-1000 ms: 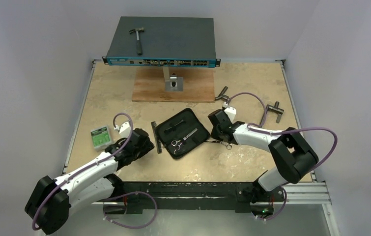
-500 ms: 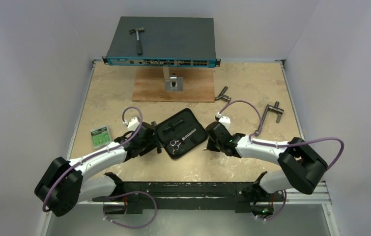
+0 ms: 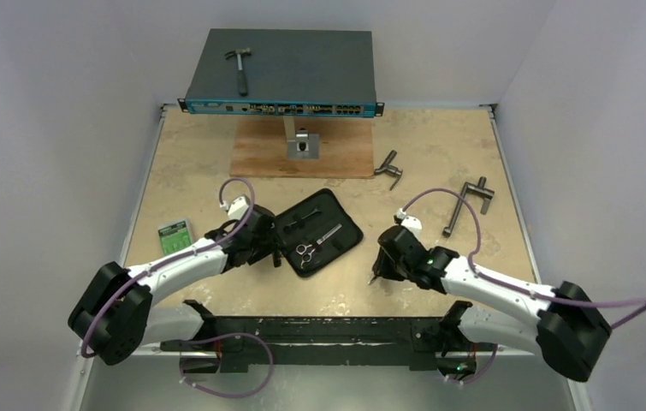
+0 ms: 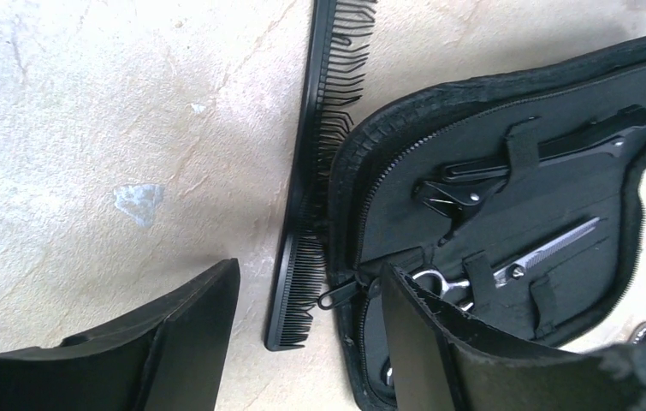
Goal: Sort the hair-cutting tools
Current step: Pick up the scissors from the center of the board.
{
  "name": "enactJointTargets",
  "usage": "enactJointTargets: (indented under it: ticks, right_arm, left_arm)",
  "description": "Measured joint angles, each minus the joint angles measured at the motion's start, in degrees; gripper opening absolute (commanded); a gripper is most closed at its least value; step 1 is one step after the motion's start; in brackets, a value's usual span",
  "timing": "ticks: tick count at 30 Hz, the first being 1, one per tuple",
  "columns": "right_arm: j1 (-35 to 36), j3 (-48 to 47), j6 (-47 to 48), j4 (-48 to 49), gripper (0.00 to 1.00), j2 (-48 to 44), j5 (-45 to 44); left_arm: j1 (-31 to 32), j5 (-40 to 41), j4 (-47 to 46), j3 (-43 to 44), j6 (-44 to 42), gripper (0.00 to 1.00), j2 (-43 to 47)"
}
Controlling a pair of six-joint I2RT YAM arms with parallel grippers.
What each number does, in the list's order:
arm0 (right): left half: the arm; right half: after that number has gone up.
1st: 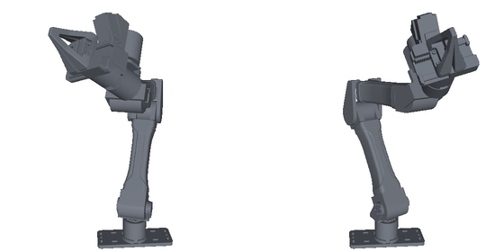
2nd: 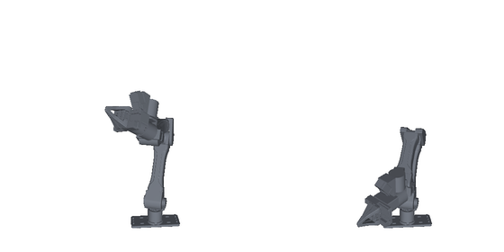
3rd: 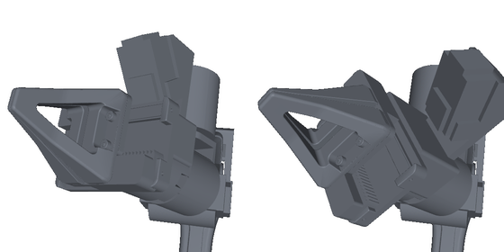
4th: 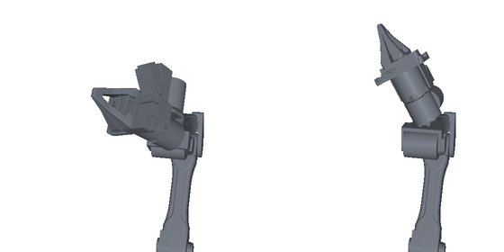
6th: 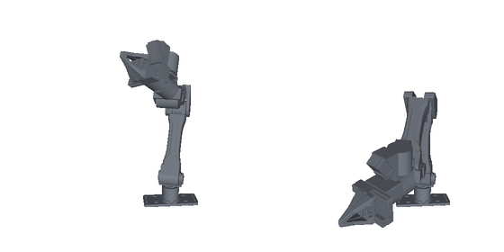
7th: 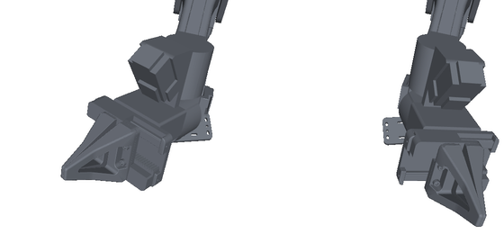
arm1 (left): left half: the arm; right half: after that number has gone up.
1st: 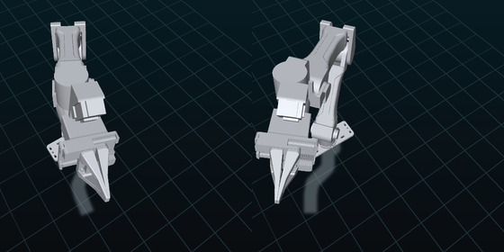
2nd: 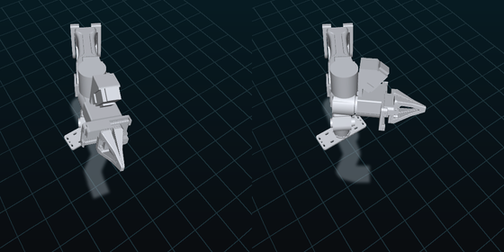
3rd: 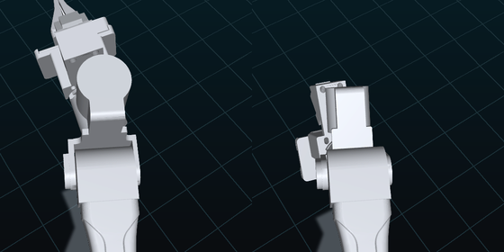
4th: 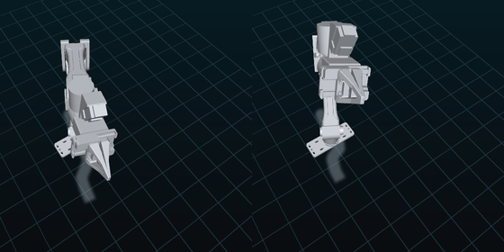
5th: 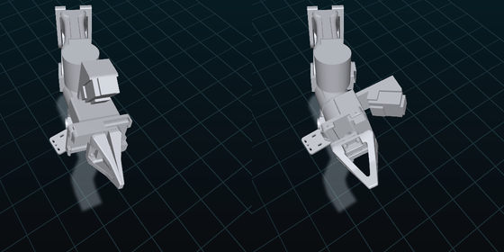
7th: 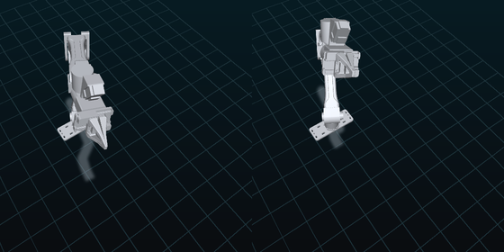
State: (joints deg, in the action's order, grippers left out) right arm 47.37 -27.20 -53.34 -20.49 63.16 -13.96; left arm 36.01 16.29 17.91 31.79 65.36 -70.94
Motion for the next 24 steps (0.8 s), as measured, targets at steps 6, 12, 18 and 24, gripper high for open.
enactJointTargets:
  ticks: [6, 12, 18, 24]
  right_arm:
    - [0.09, -2.43, -5.77, -7.85, 0.66, -13.16, -4.44]
    - [0.07, -2.34, -10.91, -9.53, 0.62, -12.50, -6.14]
    - [-0.57, -0.44, -13.81, -10.64, 0.61, -6.25, -6.62]
    - [-1.31, -3.17, -14.32, -10.58, 0.59, 2.01, -7.61]
  left_arm:
    - [0.09, 2.23, 1.62, 0.00, -0.04, 0.64, 7.61]
    - [0.52, 3.93, 2.82, -0.35, 0.04, 0.64, 12.72]
    - [0.94, 3.96, 2.95, -3.39, 0.52, 0.64, 12.90]
    - [0.94, 3.98, 2.69, -4.90, 0.63, 0.64, 12.96]
